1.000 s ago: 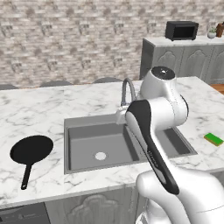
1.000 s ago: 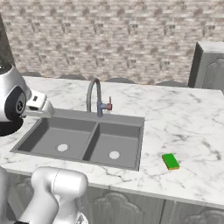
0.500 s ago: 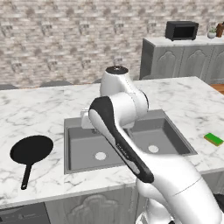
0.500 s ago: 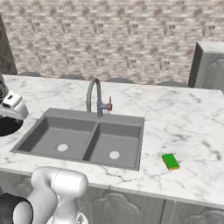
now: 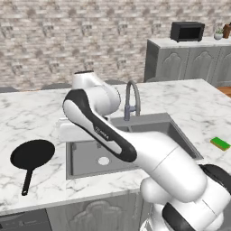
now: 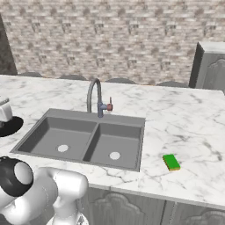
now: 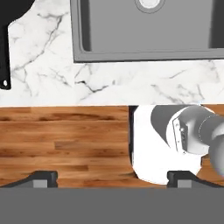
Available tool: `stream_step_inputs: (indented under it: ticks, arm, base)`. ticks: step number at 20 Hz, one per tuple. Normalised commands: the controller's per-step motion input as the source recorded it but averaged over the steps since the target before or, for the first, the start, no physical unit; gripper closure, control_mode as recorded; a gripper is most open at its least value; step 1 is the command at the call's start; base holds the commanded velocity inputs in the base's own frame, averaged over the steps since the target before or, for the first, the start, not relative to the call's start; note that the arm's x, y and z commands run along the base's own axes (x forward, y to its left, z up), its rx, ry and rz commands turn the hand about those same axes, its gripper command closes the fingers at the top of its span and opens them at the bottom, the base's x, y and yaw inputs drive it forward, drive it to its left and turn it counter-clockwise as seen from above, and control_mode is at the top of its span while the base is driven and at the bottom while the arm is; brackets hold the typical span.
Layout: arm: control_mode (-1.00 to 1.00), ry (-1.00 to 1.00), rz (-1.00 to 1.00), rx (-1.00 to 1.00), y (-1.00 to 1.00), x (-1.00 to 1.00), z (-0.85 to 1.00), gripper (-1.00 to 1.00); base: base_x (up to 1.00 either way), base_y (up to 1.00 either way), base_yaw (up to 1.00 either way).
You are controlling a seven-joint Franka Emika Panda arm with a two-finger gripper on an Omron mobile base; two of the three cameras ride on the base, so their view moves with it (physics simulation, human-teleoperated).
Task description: Pick the pan and sponge and place them into the sink. Then turn on the water.
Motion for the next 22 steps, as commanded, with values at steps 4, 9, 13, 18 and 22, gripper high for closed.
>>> stream_step_inputs:
  ticks: [4, 9, 13, 18, 22]
  arm:
    - [-1.00, 0.10, 0.07, 0.00, 0.69, 0.05, -0.76, -1.00]
    - [-1.00, 0.05, 0.06, 0.05, 0.52, 0.05, -0.61, -1.00]
    - [-1.00, 0.01, 0.00, 0.00, 0.59, 0.01, -0.36, -1.00]
    - [-1.00, 0.10, 0.00, -0.01, 0.63, 0.00, -0.21, -1.00]
    - [-1.00, 0.13, 0.00, -0.04, 0.73, 0.11, -0.20, -1.00]
  base:
    - [0.00, 0.00, 0.00]
    - [0.00, 0.00, 0.00]
    - [0.00, 0.00, 0.00]
    - [0.00, 0.00, 0.00]
    - [0.00, 0.00, 0.00]
